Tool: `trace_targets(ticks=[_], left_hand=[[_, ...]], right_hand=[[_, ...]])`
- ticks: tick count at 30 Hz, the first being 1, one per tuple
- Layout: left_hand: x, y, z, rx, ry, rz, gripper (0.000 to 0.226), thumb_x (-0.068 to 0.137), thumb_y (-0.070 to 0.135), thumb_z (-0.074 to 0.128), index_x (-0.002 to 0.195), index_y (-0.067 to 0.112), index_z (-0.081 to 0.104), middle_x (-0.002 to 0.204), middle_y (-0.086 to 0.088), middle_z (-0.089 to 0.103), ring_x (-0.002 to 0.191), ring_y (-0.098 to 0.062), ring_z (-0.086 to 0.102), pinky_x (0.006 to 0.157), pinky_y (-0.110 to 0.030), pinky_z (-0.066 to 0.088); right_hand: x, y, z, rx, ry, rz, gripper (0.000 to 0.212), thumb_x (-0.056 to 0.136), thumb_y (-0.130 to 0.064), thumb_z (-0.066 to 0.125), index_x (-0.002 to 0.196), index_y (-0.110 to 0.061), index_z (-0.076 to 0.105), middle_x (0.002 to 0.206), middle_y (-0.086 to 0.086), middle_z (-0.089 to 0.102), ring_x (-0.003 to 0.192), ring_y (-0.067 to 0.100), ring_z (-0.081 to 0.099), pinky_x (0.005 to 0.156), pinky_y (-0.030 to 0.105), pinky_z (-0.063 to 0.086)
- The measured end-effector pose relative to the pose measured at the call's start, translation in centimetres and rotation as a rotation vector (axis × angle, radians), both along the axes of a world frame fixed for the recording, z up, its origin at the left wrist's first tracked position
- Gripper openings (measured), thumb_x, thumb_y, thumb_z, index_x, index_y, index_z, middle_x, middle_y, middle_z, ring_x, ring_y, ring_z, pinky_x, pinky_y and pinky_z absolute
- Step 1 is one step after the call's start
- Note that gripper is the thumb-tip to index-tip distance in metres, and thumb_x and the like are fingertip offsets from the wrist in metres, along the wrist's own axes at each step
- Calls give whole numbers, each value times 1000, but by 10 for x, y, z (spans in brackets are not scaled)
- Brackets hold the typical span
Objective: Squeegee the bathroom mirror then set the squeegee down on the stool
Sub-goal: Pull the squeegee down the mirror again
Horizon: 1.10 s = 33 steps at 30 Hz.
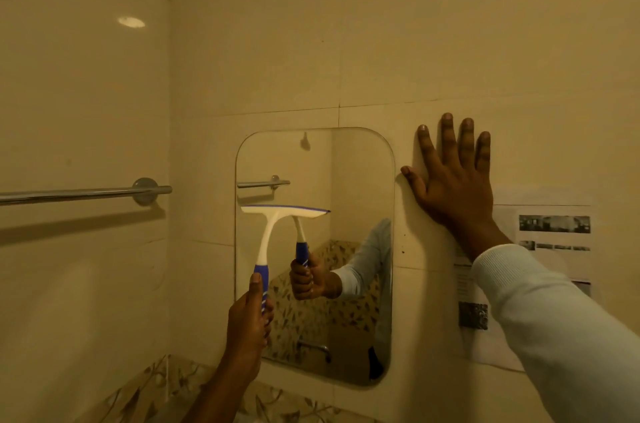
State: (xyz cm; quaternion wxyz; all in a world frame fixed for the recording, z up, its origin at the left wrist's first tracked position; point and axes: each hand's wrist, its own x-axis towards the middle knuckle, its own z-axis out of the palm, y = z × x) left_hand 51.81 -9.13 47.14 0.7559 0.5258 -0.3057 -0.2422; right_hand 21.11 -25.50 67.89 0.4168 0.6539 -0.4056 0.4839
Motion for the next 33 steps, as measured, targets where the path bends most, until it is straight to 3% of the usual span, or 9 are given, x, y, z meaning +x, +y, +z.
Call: trace_targets(ticks=[17,24,33], left_hand=[[-7,29,-69,150,131,-35,64,82,70,53,75,7,60,51,-2,45,39,-13,34,40,-21,28],[-9,37,-93,225,165,-35,60,93,63,52,72,7,59,49,-2,45,37,-14,33,38,-21,29],[-7,49,-124,323,205,-63,59,91,62,53,71,7,58,48,-2,44,36,-13,33,38,-22,29]], right_hand=[[-1,1,2,34,10,23,86,104,-75,24,172,-26,6,179,16,-4,163,45,-4,130,63,-3],[-1,5,1,45,3,50,85,104,-74,23,172,-26,6,178,16,-3,163,46,-2,129,67,2],[-2,4,2,48,3,56,85,104,-74,24,172,-26,5,178,17,-3,163,47,-2,128,69,2]])
